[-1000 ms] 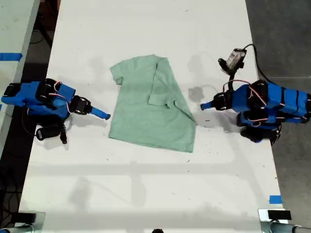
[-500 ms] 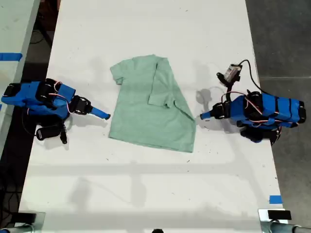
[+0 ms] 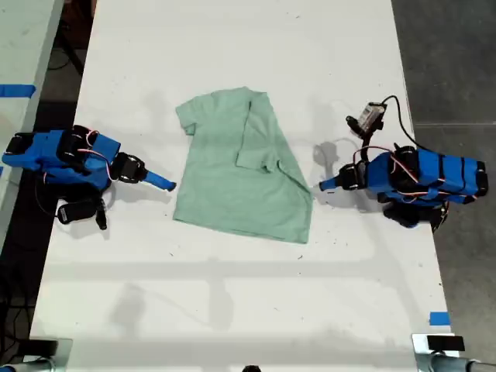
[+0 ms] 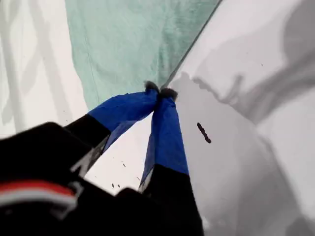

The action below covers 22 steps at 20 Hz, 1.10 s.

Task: Fold t shirt

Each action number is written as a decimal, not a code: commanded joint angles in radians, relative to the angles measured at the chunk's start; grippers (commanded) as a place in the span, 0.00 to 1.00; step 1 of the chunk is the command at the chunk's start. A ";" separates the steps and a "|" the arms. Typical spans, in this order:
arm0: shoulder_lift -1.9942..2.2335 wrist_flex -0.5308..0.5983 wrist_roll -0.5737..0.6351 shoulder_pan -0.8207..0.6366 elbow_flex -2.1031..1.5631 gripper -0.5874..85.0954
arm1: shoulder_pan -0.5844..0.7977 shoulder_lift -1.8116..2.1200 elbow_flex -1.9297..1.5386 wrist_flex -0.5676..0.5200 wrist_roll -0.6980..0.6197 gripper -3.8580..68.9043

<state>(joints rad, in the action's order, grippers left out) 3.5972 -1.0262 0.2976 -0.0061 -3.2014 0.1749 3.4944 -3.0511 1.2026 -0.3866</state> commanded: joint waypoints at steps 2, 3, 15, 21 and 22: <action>0.006 -0.003 0.008 0.009 -0.008 0.16 | 0.002 0.015 -0.051 -0.002 0.014 0.07; 0.006 -0.003 0.008 0.009 -0.008 0.16 | 0.002 0.015 -0.051 -0.002 0.015 0.07; 0.006 -0.003 0.008 0.009 -0.008 0.16 | 0.005 0.015 -0.051 0.003 0.025 0.07; 0.006 -0.003 0.008 0.009 -0.008 0.16 | 0.008 0.015 -0.051 0.005 0.029 0.07; 0.006 -0.003 0.008 0.009 -0.008 0.16 | 0.006 0.015 -0.051 0.005 0.029 0.07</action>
<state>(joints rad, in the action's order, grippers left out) 3.5972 -1.0262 0.2976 -0.0061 -3.2014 0.1749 3.4944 -3.0511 1.2026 -0.3697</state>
